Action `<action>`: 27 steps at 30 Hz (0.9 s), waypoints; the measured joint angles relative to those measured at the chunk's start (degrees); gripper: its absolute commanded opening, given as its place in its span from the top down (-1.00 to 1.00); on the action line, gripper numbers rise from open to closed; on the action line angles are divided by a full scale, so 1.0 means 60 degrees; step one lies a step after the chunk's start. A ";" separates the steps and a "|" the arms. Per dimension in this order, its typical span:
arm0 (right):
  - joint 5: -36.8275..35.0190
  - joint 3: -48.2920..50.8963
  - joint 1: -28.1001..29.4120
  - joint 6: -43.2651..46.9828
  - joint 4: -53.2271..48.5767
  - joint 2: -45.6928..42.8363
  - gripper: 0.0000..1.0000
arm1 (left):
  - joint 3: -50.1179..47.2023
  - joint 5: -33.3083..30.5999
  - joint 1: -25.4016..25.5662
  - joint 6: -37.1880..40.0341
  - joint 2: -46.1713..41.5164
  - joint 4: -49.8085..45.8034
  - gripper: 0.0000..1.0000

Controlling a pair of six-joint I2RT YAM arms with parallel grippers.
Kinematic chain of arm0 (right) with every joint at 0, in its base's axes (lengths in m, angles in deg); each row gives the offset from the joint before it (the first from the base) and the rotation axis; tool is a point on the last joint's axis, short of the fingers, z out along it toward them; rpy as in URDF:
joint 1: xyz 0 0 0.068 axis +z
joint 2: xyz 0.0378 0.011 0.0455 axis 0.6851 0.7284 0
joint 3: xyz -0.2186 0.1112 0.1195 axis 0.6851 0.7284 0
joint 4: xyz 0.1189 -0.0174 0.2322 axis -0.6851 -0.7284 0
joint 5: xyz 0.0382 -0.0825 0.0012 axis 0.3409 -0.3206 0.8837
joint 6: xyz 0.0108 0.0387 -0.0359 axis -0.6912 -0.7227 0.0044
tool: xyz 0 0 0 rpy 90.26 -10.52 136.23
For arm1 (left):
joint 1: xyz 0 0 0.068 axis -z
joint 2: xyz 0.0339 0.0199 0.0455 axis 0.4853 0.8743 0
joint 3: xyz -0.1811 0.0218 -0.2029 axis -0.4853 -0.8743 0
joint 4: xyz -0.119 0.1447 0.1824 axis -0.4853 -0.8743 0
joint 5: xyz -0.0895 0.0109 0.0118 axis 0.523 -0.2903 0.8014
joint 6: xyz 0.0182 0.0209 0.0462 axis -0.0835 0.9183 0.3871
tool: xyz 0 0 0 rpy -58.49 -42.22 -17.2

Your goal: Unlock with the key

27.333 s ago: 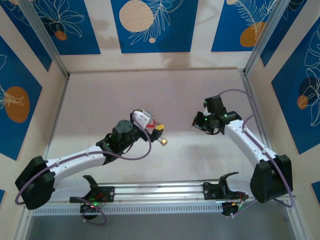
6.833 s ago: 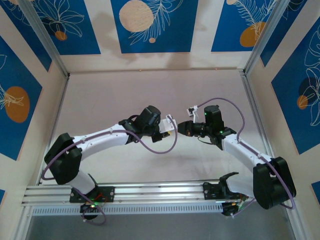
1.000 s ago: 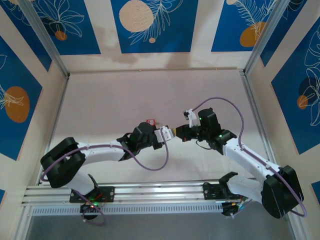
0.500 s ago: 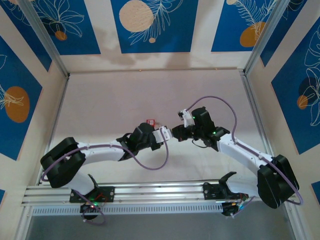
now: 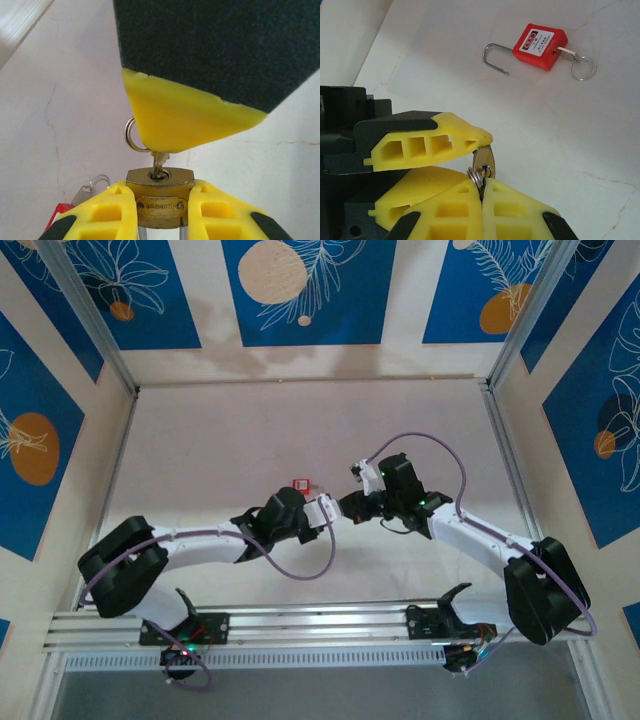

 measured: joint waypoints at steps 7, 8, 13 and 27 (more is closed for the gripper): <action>0.0412 0.0000 -0.0204 -0.0095 0.0149 -0.0084 1.00 | -0.0051 -0.0066 0.0000 0.0000 -0.0248 0.0004 0.76; 0.0463 0.0000 -0.0237 -0.0109 0.0160 -0.0106 1.00 | -0.0051 -0.0069 0.0000 0.0000 -0.0280 0.0018 0.76; 0.0718 0.0004 -0.0342 -0.0229 0.0295 -0.0244 1.00 | -0.0084 0.0015 0.0018 0.0000 -0.0474 0.0171 0.76; 0.0987 -0.0138 -0.0423 0.0251 0.0280 -0.0153 1.00 | -0.0200 0.0011 0.0018 0.0000 -0.0630 0.0353 0.77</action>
